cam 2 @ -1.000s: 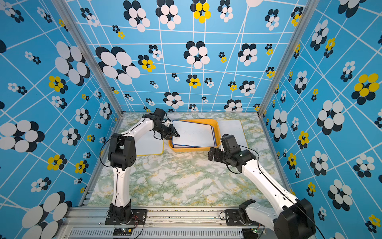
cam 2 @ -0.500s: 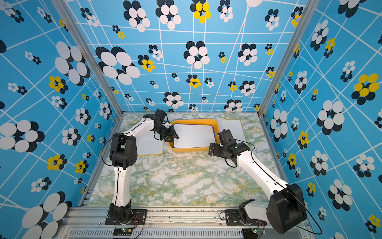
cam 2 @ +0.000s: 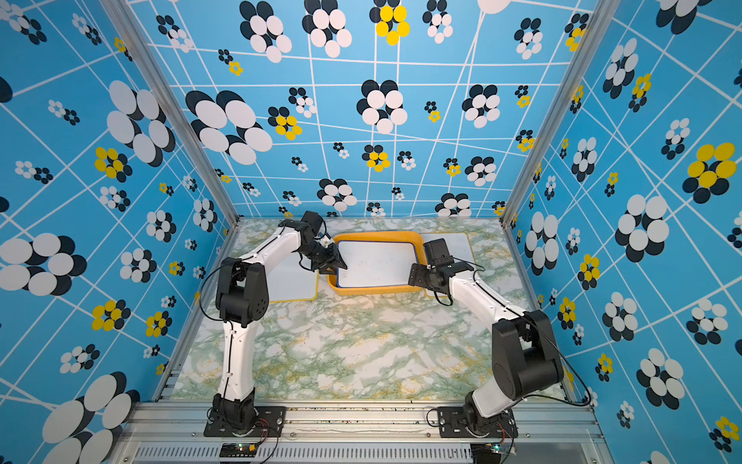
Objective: Put the whiteboard into the storage box
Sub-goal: Place the whiteboard in the storage box.
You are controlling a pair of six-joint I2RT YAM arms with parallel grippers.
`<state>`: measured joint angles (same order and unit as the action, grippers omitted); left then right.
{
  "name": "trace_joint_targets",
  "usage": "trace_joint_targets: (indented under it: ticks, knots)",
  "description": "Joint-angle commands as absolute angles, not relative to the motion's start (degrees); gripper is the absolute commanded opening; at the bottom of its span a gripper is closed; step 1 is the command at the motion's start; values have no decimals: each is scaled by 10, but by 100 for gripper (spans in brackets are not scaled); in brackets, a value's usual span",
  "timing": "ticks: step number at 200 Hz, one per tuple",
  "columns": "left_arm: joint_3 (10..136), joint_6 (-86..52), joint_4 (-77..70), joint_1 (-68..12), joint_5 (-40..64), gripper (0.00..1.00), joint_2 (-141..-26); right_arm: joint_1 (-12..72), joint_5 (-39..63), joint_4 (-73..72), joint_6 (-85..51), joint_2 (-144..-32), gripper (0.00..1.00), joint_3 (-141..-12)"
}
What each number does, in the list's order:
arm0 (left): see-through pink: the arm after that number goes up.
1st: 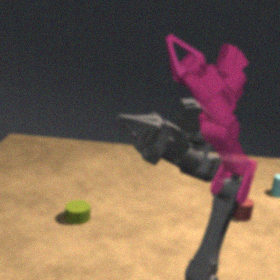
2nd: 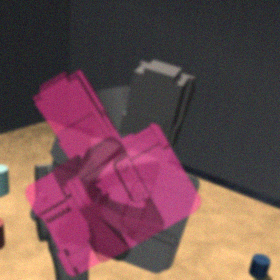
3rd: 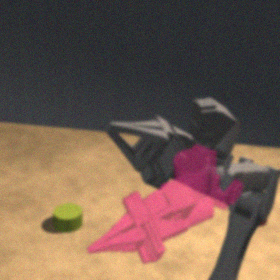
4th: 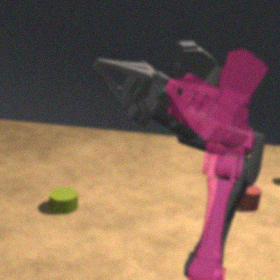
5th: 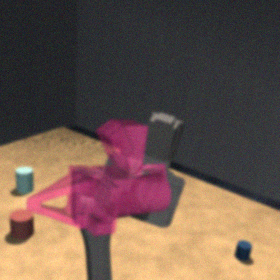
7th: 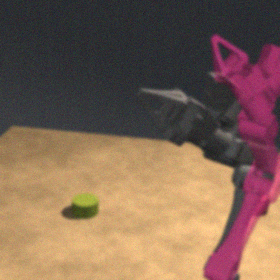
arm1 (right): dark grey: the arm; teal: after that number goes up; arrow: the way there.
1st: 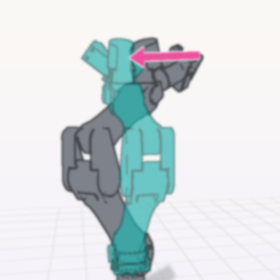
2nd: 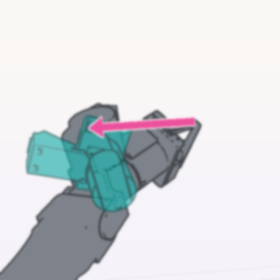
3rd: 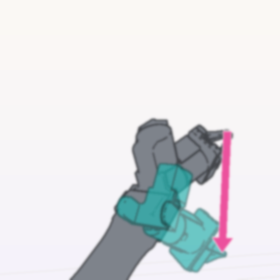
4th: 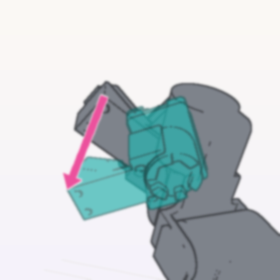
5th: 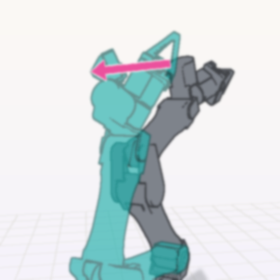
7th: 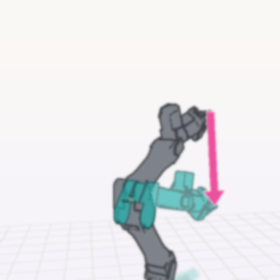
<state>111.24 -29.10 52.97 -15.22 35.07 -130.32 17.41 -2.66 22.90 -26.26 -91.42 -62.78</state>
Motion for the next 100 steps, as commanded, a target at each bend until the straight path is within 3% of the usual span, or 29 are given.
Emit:
trace_joint_targets:
  ticks: [1,100]
  knots:
    - [1140,-282,557,-145,336,42,-1326,173,-5,184,-249,-936,89,-650]
    - [1165,-271,592,-142,299,42,-1336,173,77,146,-280,-982,89,-644]
